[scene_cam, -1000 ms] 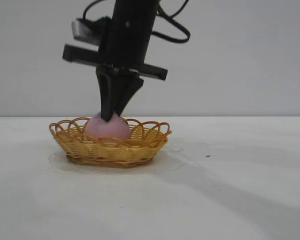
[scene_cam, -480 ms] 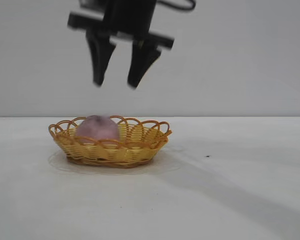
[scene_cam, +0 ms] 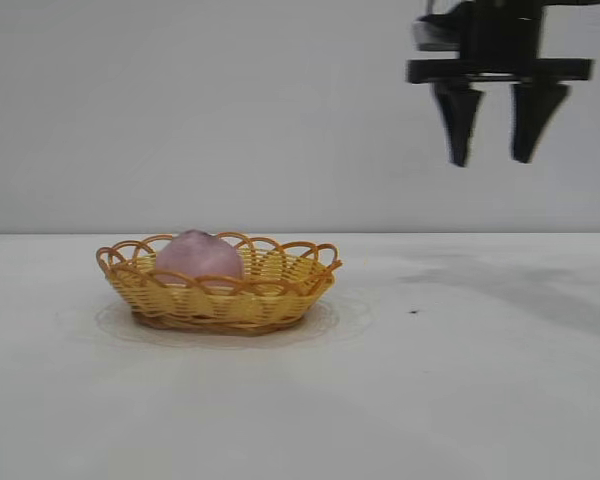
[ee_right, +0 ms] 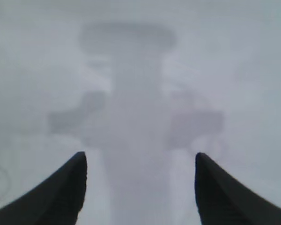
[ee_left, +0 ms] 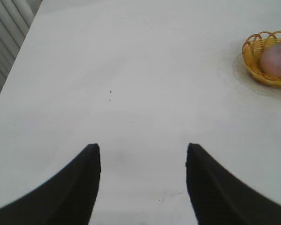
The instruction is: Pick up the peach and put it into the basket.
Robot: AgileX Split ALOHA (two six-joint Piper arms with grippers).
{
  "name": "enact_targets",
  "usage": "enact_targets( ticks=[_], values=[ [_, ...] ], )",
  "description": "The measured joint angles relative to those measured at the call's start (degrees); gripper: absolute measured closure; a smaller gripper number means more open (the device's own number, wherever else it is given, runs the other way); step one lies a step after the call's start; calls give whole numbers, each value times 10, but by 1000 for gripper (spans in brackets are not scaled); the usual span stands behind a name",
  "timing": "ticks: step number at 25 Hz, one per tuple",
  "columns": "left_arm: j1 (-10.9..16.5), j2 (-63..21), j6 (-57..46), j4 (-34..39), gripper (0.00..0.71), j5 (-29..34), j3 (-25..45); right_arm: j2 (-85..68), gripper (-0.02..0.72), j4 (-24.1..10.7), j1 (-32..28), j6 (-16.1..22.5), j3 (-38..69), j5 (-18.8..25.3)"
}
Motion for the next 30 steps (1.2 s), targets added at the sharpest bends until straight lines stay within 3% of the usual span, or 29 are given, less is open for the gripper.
enact_targets(
  ticks=[7,11,15,21,22,30],
  values=[
    [0,0,0,0,368,0,0,-1,280,5,-57,0,4,6],
    [0,0,0,0,368,0,0,-48,280,3,-78,0,72,5],
    [0,0,0,0,368,0,0,-147,280,1,-84,-2,230,-4],
    [-1,0,0,0,368,0,0,-334,280,4,-85,-1,486,-58],
    [-1,0,0,0,368,0,0,-366,237,4,-85,-1,512,-59],
    [-1,0,0,0,368,0,0,-618,251,4,-85,-1,685,-49]
  ],
)
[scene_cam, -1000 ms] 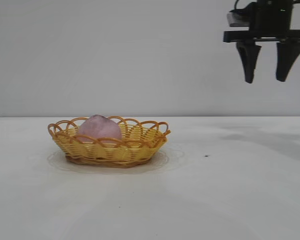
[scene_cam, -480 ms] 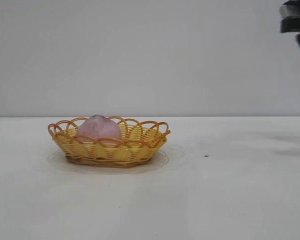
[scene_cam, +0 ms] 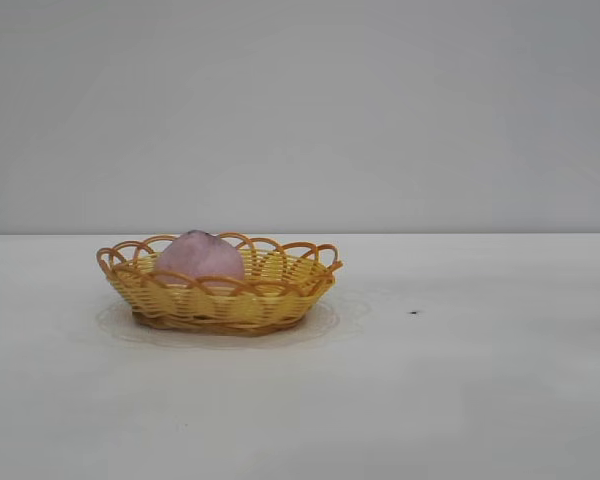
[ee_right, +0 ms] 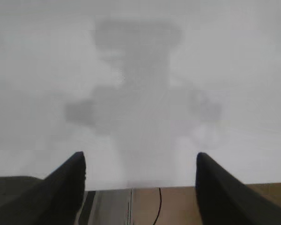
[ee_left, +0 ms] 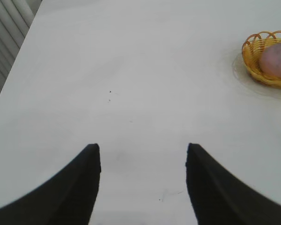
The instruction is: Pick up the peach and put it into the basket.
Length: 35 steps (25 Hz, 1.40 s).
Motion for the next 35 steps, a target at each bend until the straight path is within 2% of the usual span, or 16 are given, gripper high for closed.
enact_targets(
  ticks=[11,25,35],
  values=[
    [0,0,0,0,368,0,0,-275,251,0,0,6,124,2],
    [0,0,0,0,368,0,0,-571,251,5,0,13,134,-4],
    [0,0,0,0,368,0,0,-632,251,5,0,9,134,2]
  ],
)
